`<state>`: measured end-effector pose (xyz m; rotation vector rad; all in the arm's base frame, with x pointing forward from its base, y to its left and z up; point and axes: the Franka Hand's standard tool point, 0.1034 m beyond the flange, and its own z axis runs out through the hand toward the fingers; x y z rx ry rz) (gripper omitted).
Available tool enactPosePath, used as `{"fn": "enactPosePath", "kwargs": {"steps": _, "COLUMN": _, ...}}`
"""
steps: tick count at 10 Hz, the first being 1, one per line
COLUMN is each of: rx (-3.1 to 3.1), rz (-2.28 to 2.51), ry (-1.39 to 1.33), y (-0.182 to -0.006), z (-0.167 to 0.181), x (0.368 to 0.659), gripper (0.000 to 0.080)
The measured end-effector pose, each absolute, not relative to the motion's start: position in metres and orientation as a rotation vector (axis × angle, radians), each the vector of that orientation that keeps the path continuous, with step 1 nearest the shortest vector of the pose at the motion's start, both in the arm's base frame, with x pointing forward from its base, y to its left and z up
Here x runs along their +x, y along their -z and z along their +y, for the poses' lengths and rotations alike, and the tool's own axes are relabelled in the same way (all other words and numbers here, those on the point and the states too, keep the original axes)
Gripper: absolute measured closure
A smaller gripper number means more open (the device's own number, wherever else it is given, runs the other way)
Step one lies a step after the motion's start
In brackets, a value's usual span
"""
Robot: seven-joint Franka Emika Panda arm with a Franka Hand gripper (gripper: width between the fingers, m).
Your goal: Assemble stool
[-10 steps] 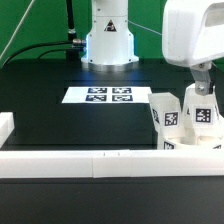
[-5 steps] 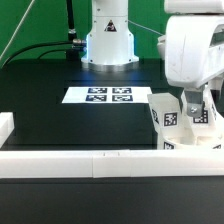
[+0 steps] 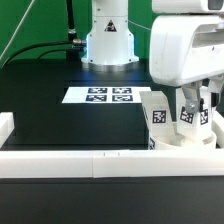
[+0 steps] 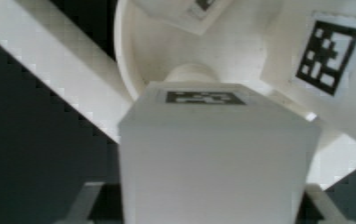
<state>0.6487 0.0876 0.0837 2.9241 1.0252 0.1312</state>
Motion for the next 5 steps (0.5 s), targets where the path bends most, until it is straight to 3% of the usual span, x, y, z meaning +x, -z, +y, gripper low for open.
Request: {"fn": "enactPosePath", "kwargs": {"steps": 5, "rx": 3.161, "rz": -0.012, "ry": -0.164, "y": -0.0811, "z": 0.0844, "x": 0.6564, "gripper": 0.0464}}
